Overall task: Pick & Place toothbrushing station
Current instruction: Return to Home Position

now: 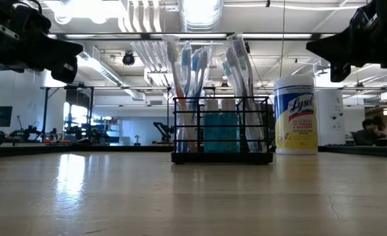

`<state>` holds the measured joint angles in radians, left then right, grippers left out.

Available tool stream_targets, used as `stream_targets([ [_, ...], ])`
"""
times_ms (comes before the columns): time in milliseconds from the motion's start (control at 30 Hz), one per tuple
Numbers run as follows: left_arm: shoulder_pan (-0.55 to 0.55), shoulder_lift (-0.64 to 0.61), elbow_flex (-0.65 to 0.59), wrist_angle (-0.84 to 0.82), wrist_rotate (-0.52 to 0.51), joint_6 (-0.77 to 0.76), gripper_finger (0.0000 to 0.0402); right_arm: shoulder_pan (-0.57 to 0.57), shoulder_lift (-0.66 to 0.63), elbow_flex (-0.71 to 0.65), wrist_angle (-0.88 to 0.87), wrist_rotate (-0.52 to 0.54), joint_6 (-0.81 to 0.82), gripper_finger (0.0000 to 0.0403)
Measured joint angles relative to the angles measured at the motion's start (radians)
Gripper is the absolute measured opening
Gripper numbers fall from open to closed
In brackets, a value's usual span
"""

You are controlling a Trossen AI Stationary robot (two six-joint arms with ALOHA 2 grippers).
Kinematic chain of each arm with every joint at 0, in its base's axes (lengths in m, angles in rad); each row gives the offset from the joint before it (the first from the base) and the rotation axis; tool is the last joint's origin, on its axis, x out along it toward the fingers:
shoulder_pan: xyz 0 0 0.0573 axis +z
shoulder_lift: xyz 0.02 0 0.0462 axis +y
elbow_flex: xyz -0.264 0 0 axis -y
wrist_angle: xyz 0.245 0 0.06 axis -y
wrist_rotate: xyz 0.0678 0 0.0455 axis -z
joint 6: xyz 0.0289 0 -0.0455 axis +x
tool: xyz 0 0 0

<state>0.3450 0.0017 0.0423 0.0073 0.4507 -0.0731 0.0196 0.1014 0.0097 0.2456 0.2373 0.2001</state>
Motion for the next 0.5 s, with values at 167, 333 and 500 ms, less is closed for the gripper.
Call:
stream_targets([
  [167,-0.03,0.0,-0.015,0.021,-0.011,-0.015,0.0,0.006,-0.015,0.0,-0.037,0.101,0.014,0.0008],
  [333,-0.108,0.0,-0.028,0.042,-0.083,-0.022,0.0,0.046,-0.014,0.0,-0.033,0.103,-0.018,0.0008],
  [500,-0.216,0.003,-0.028,0.021,-0.231,-0.028,0.0,0.106,-0.013,0.0,-0.033,0.116,-0.027,0.0008],
])
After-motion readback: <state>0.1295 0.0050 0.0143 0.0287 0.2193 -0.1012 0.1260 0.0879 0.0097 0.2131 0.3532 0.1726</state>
